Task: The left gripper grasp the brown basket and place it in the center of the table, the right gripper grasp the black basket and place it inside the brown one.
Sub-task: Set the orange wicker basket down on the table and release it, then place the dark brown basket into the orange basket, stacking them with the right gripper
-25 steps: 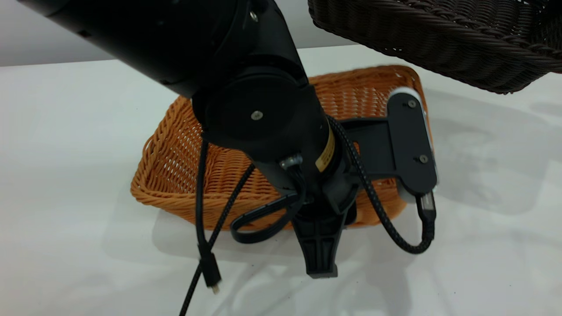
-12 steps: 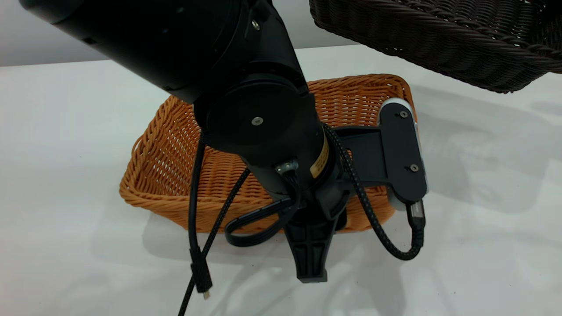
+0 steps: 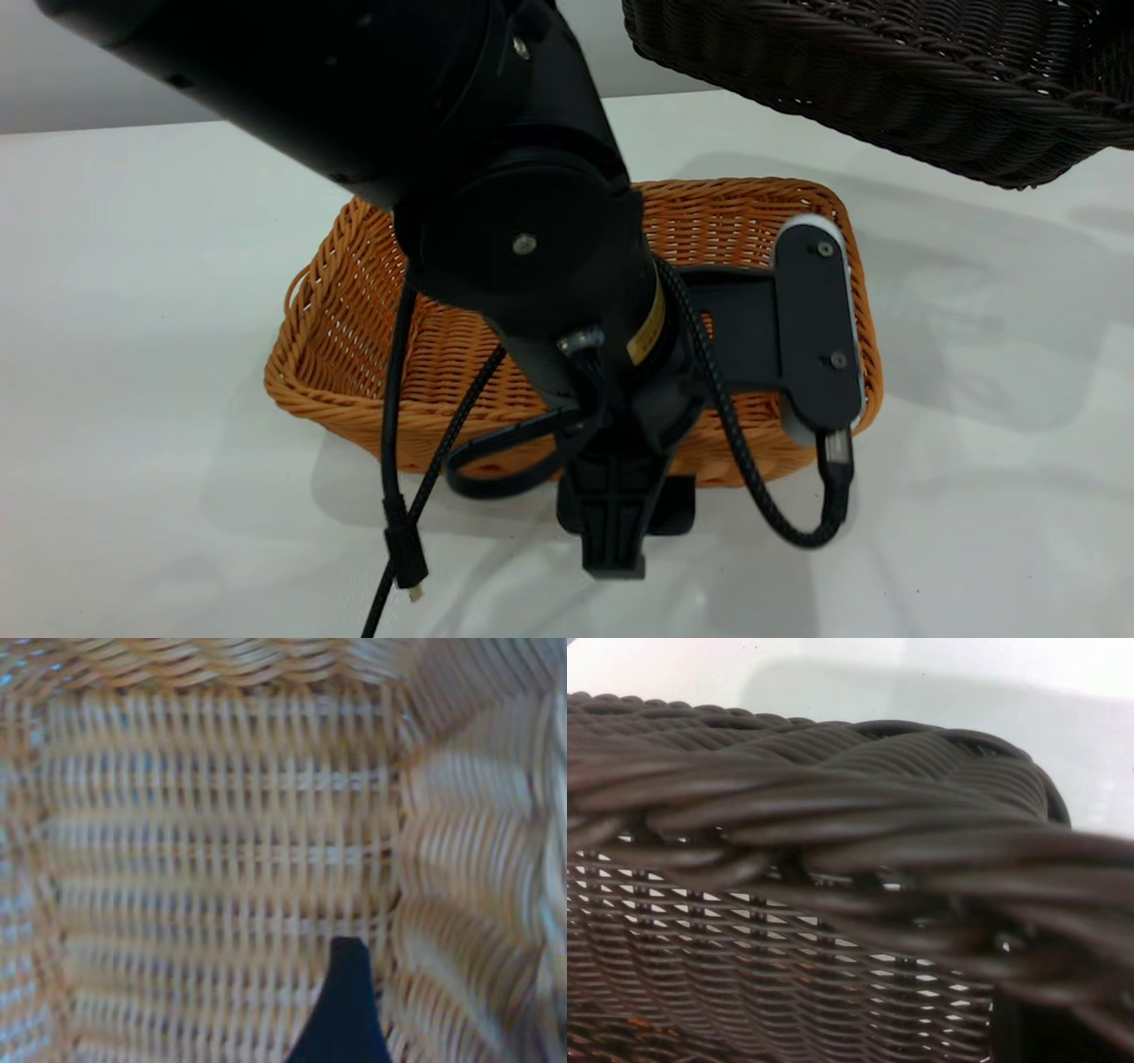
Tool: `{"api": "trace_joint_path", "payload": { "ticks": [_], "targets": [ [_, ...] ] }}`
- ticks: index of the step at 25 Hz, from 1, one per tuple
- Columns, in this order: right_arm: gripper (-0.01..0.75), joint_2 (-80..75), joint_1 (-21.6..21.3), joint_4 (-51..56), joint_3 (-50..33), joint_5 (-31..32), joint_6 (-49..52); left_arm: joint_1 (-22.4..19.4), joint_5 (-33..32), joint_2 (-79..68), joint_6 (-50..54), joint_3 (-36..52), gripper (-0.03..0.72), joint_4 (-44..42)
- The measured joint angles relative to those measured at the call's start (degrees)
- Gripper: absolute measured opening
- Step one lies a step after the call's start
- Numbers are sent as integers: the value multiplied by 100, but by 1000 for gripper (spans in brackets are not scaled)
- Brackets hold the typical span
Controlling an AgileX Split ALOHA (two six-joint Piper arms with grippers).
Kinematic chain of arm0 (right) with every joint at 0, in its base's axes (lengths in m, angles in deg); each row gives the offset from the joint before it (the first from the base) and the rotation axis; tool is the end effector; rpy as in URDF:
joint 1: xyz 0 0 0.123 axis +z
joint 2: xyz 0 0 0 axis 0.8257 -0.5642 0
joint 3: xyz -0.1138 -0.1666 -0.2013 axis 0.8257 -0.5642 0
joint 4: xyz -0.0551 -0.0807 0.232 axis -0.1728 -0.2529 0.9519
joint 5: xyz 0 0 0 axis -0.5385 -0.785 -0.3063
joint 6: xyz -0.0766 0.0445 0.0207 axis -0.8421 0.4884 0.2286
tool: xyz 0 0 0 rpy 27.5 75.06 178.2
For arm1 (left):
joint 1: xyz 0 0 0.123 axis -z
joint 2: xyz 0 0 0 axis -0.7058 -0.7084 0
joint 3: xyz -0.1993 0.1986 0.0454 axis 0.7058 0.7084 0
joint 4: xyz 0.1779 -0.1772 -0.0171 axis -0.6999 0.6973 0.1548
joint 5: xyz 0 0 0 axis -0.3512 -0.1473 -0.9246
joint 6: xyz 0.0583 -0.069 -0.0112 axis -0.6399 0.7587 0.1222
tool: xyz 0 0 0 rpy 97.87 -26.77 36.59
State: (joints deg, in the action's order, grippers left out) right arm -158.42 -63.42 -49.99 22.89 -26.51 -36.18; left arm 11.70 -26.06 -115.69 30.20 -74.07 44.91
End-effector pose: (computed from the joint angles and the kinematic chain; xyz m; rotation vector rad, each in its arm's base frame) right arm 0.3758 -0.0064 0.2128 0.4776 2.7004 0.7545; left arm 0.2152 -0.3019 0.0929 2.0594 1.8475 0.1358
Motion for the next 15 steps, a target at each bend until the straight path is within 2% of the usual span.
{"api": "trace_joint_path", "payload": {
  "ticks": [8,15],
  "targets": [
    [129,0,42,-15,0,42,0,325,-242,721,-41,0,555,-48],
    [129,-29,51,-4,-5,76,-18,709,-498,1814,-40,0,555,-537]
  ]
}}
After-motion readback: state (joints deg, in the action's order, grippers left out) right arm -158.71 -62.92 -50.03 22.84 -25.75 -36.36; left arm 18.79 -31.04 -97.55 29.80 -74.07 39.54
